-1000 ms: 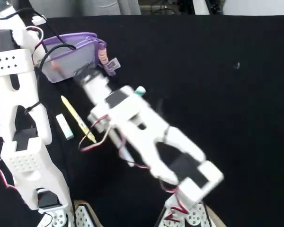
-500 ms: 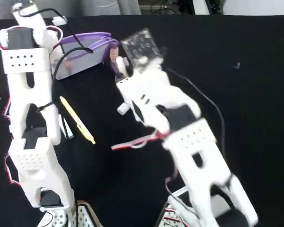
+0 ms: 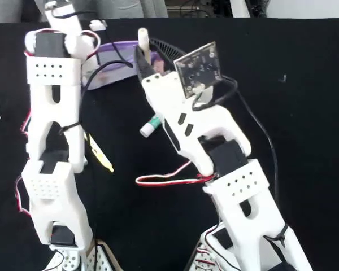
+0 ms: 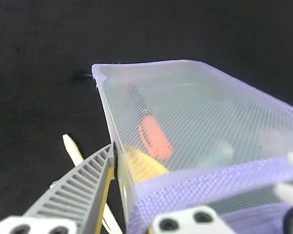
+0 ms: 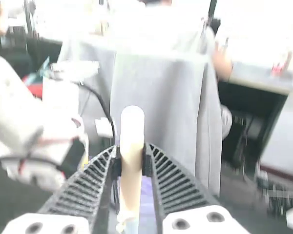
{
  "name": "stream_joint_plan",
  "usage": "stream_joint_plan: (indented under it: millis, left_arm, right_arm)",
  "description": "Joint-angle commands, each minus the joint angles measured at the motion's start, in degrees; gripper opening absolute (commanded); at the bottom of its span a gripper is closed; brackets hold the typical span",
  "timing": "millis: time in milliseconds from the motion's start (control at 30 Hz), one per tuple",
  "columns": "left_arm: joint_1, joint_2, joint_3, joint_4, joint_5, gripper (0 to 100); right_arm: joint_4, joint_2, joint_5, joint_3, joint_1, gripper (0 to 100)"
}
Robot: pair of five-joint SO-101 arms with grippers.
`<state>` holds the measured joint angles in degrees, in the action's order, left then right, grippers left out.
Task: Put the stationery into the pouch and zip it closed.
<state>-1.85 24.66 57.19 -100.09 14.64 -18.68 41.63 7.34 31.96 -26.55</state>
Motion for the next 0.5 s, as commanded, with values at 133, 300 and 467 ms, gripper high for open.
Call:
stream_joint_plan:
  millis: [133,300,467]
  left_arm:
    - [3.56,-1.41,2.95,-0.62,0.7,3]
    - [3.21,-1.41,3.12,-0.62,0.7,3]
    - [3.56,-1.41,2.77,-0.62,0.7,3]
  right_arm:
    - [14.15,2.33,0.18,0.92,1.05,1.1]
    - [26.81,2.33,0.62,8.75,1.05,1.1]
    - [46.24,2.24,0.62,18.95,2.46,1.1]
